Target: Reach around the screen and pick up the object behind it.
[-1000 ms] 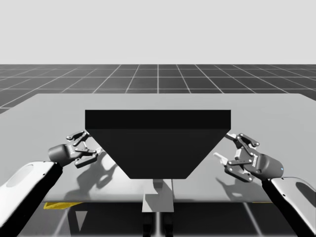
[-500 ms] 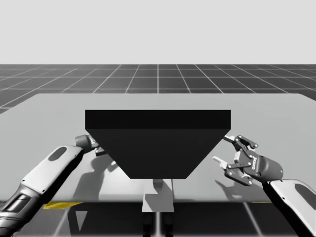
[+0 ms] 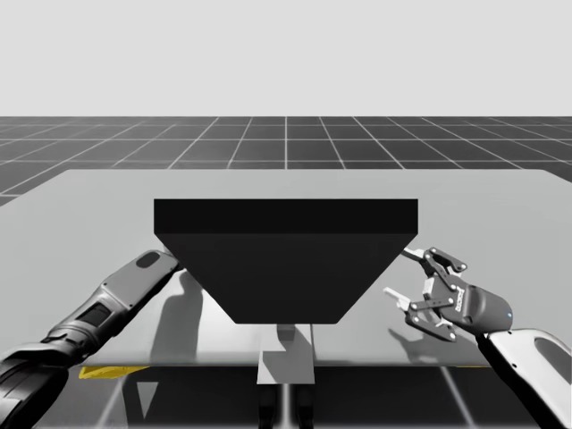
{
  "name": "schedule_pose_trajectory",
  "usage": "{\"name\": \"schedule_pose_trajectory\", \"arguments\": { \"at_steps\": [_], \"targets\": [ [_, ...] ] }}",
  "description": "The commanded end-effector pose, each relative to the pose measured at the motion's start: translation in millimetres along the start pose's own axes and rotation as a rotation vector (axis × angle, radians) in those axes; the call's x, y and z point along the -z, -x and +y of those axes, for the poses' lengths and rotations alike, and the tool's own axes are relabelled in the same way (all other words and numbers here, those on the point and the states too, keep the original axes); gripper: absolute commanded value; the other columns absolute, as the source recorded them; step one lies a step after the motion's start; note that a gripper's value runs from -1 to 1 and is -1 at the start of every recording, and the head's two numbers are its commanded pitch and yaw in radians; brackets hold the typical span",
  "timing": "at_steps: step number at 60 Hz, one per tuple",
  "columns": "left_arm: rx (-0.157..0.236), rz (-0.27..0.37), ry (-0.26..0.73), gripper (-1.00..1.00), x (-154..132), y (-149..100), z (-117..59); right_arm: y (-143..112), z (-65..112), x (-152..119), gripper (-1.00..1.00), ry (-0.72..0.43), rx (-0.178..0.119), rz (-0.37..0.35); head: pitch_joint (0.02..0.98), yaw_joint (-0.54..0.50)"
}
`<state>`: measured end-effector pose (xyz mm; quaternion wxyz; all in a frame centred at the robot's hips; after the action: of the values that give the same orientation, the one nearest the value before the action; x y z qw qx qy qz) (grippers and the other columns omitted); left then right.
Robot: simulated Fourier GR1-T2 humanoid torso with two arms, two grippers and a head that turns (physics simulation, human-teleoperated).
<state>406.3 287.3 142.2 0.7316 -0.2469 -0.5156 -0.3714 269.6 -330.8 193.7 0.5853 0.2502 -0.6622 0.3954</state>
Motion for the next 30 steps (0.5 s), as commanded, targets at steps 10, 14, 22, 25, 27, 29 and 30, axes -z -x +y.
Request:
{"name": "schedule_pose_trajectory", "arguments": {
  "at_steps": [10, 14, 22, 25, 27, 29, 30],
  "targets": [
    [-0.037, 0.026, 0.028, 1.0, 11.7, 13.7, 0.6, -3.6, 1.9, 0.2, -1.0, -0.002, -0.019, 0.001, 0.183, 0.01],
    [-0.028, 0.012, 0.022, 1.0, 7.6, 9.3, 1.3, -4.2, 2.0, 0.5, -1.0, -0.004, -0.02, 0.002, 0.183, 0.01],
    [-0.014, -0.026, -0.024, 1.0, -14.1, -5.3, 7.8, -5.5, 1.3, 0.1, -1.0, 0.0, -0.021, 0.002, 0.18, 0.01],
    [-0.006, -0.03, -0.042, 1.0, -23.2, -7.8, 11.0, -5.9, 1.0, -0.3, -1.0, 0.0, -0.022, 0.002, 0.179, 0.01],
    [-0.001, -0.03, -0.054, 1.0, -29.9, -9.1, 13.5, -6.0, 0.9, -0.3, -1.0, 0.001, -0.022, 0.002, 0.177, 0.01],
    [0.005, -0.032, -0.071, 1.0, -39.4, -10.5, 16.8, -6.1, 0.9, -0.4, -1.0, 0.001, -0.023, 0.003, 0.175, 0.01],
    [0.005, -0.033, -0.075, 1.0, -41.7, -10.8, 17.8, -6.2, 0.8, -0.4, -1.0, 0.002, -0.024, 0.002, 0.175, 0.01]
  ]
}}
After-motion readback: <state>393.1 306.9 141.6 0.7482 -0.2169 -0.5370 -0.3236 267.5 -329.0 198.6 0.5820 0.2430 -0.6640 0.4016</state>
